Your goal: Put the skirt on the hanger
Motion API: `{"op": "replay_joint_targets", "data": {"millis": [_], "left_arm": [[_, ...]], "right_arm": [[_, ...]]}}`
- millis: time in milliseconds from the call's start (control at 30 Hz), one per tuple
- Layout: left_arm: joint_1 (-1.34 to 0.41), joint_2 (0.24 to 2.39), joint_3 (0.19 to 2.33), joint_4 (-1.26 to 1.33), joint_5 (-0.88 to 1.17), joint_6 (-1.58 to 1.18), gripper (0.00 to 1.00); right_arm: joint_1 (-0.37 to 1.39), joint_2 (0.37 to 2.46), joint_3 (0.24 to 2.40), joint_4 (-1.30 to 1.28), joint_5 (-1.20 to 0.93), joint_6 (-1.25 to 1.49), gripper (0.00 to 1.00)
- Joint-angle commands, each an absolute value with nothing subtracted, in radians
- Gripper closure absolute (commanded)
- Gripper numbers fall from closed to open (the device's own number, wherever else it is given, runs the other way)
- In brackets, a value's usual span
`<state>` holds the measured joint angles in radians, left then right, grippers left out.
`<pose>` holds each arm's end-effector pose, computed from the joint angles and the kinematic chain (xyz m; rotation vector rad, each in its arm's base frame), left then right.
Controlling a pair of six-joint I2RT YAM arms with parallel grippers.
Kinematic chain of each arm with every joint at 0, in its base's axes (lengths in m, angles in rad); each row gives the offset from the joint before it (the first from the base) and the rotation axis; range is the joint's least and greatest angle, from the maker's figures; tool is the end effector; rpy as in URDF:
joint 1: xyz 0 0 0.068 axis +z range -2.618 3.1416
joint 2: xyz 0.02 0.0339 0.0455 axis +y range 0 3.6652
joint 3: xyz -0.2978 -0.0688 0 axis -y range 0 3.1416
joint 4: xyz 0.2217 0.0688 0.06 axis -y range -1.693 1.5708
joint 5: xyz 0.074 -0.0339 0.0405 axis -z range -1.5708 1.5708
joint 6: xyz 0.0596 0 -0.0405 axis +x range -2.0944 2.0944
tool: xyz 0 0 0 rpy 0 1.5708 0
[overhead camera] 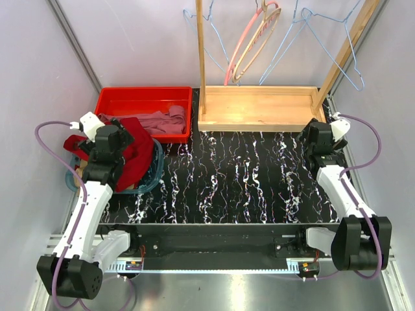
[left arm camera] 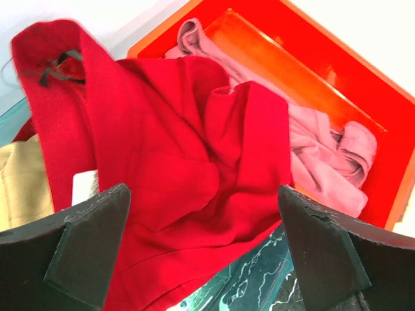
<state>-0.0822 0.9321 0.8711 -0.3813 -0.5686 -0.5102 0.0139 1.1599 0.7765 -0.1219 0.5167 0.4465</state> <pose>0.1817 0.0172 0.3458 -0.7514 1.7930 0.1811 0.2396 -0.0261 0.2983 0.7298 1.8767 -0.2442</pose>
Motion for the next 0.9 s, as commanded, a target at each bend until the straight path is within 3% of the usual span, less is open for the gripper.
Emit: {"op": "replay_joint_targets", "data": {"millis": [0, 400, 633, 867], "left_arm": [[-0.078, 0.919, 0.914, -0.397, -0.624, -0.541, 0.01], [-0.031, 1.003, 0.927, -0.581, -0.574, -0.63, 0.01], [-0.002, 1.069, 0.888, -0.609, -0.515, -0.687, 0.11], [0.0, 1.006, 0.861, -0.638, -0.494, -0.695, 0.21]], "right_arm": [[0.014, 1.199, 0.796, -0.127, 0.561, 0.477, 0.0], [0.014, 1.226, 0.865, -0.186, 0.232, 0.462, 0.01], [0.014, 1.193, 0.861, -0.201, 0.02, 0.48, 0.03], [0.015, 1.183, 0.824, -0.18, -0.083, 0.492, 0.04]]}}
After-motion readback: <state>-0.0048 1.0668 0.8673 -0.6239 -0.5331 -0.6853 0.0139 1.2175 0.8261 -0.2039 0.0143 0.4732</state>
